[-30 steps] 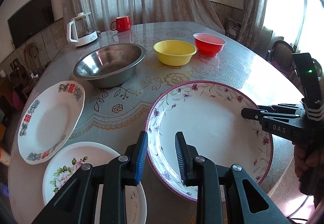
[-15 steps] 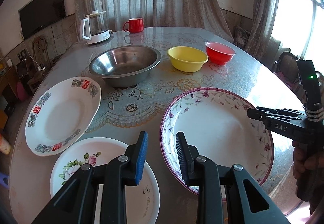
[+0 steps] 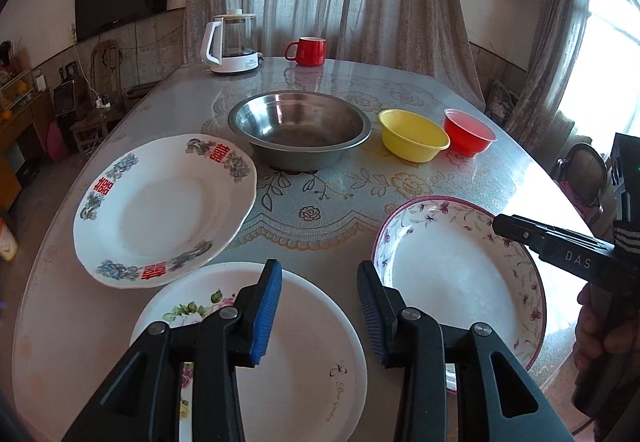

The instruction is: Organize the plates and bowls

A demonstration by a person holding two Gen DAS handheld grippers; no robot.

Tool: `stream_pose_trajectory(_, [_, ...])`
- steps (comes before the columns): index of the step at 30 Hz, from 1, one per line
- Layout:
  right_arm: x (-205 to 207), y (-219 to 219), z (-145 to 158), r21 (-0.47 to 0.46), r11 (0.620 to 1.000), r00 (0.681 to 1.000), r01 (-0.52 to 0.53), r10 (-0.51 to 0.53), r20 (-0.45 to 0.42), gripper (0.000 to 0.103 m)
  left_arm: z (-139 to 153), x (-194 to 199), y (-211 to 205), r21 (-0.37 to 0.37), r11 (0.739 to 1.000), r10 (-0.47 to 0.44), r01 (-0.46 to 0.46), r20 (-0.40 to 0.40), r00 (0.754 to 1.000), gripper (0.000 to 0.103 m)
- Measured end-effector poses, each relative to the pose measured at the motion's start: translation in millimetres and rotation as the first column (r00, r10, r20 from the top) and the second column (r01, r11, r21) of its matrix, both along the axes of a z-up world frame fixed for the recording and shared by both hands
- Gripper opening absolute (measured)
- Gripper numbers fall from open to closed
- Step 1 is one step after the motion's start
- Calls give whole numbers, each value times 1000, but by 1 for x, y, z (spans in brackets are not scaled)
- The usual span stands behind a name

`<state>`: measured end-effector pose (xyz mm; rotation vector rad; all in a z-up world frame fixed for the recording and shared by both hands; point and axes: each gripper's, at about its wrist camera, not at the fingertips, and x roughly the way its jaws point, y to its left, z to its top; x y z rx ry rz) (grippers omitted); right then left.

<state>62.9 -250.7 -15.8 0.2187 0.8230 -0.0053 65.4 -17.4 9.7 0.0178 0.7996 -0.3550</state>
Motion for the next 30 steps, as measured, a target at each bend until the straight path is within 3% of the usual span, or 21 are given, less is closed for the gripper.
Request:
stream_pose_trajectory(4, [11, 28, -3, 72, 991, 994, -109, 110, -11, 35, 0, 6, 24, -16, 998, 67, -67, -5, 998, 44])
stream_pose_trajectory(8, [19, 60, -5, 83, 976, 979, -201, 203, -21, 36, 0, 13, 51, -44, 990, 132, -132, -20, 991, 47])
stream_pose_trajectory(14, [36, 95, -7, 169, 935, 947, -312, 321, -25, 37, -1, 26, 90, -78, 971, 224, -227, -44, 974, 48])
stream_pose_trajectory(16, [45, 106, -8, 214, 917, 936, -337, 350, -26, 38, -1, 32, 103, -77, 963, 257, -259, -44, 966, 53])
stream_pose_trajectory(21, [74, 130, -10, 321, 874, 918, -365, 395, -33, 38, 1, 47, 143, -78, 932, 355, -355, -19, 935, 61])
stream_pose_trajectory(30, [128, 165, -24, 371, 865, 913, -338, 398, -95, 38, -20, 91, 191, -94, 909, 400, -405, -67, 914, 60])
